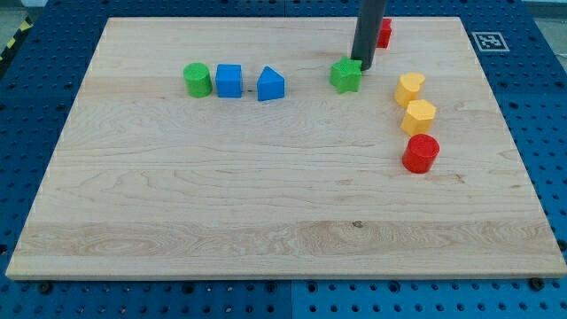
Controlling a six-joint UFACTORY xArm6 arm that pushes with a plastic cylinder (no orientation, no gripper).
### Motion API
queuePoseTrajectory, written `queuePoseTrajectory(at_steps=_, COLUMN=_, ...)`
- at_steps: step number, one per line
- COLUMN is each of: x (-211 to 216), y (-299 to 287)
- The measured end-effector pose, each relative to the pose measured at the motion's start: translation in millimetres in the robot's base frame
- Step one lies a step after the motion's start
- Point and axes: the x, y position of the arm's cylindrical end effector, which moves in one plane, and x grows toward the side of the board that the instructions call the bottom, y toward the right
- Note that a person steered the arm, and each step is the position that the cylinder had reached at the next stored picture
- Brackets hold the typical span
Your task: Slide the green star towards the blue triangle
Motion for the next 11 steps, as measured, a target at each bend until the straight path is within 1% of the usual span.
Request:
queuePoseTrajectory(at_steps=2, x=22, y=-8)
queuePoseTrajectory(at_steps=4, x=18, y=46)
queuePoseTrajectory(at_steps=6, x=24, y=32)
queuePoseTrajectory(at_steps=9, x=44, y=31)
queuePoseTrajectory(at_steps=11, x=45, y=12)
